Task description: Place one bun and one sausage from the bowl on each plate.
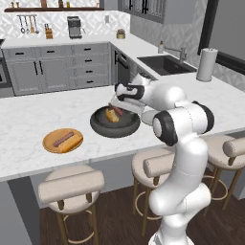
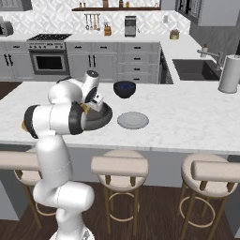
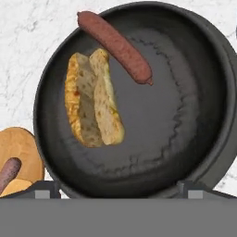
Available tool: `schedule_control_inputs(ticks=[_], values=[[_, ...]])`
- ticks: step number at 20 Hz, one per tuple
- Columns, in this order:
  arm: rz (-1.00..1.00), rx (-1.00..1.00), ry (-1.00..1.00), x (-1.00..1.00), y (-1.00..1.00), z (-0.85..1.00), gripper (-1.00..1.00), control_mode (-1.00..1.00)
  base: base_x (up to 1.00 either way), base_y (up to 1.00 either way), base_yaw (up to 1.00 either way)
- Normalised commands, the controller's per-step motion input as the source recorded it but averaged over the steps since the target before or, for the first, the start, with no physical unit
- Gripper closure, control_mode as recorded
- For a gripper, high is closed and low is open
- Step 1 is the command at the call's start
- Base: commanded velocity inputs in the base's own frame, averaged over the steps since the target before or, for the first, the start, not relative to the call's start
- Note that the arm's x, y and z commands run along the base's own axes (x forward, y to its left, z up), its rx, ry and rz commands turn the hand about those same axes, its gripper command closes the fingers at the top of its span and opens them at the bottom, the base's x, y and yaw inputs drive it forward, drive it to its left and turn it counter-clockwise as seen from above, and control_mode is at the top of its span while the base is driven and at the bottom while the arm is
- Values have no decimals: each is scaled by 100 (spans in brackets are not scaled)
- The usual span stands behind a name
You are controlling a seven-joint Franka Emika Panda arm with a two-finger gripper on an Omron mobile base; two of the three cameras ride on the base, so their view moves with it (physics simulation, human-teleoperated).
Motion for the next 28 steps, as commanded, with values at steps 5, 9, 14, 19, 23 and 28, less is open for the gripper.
schedule_control_inputs(ticks=[5, 9, 14, 19, 23, 28], values=[[14, 0, 1, 15, 30, -12, -100, -100, 0, 0, 0], [5, 0, 1, 20, -9, -18, -100, -100, 0, 0, 0], [0, -1, 0, 45, 15, -20, -100, -100, 0, 0, 0], [0, -1, 0, 28, 24, -17, -100, -100, 0, 0, 0], [0, -1, 0, 23, 24, -20, -100, -100, 0, 0, 0], [0, 0, 0, 10, -2, -26, -100, -100, 0, 0, 0]])
